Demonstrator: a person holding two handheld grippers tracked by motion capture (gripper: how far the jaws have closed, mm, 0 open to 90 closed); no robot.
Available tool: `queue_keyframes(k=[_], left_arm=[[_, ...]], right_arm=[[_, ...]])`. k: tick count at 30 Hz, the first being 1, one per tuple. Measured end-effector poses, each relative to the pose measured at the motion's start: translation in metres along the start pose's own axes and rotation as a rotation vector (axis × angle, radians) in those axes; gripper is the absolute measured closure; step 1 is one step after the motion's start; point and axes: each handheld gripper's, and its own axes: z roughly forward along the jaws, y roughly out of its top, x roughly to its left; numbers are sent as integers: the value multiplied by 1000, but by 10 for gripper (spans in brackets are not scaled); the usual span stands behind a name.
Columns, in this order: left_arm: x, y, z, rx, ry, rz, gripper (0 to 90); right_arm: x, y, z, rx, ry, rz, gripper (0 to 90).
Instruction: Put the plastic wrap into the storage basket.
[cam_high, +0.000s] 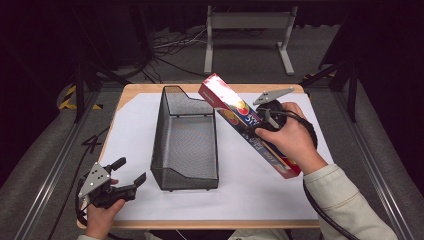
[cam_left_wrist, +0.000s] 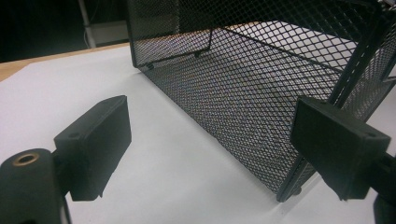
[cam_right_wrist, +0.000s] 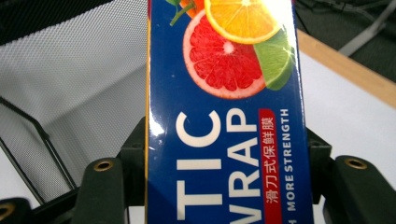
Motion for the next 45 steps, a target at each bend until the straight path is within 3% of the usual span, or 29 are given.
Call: queue_keyframes(k=[7, 11, 22, 36, 37, 45], left_arm=[[1, 0, 0, -5, 0, -5, 134], [1, 0, 0, -5, 0, -4, 134], [1, 0, -1, -11, -1, -6, 134], [1, 0, -2, -12, 3, -1, 134], [1, 0, -2, -12, 2, -6, 134], [1, 0, -2, -13, 1, -6, 134]], right_arm=[[14, 16, 13, 11, -12, 65, 401], [23, 28, 20, 25, -10, 139, 401], [45, 46, 37, 58, -35, 218, 400], [68, 59, 64, 87, -34, 259, 401], [71, 59, 69, 99, -30, 278, 401], [74, 60, 88, 121, -21, 304, 401]])
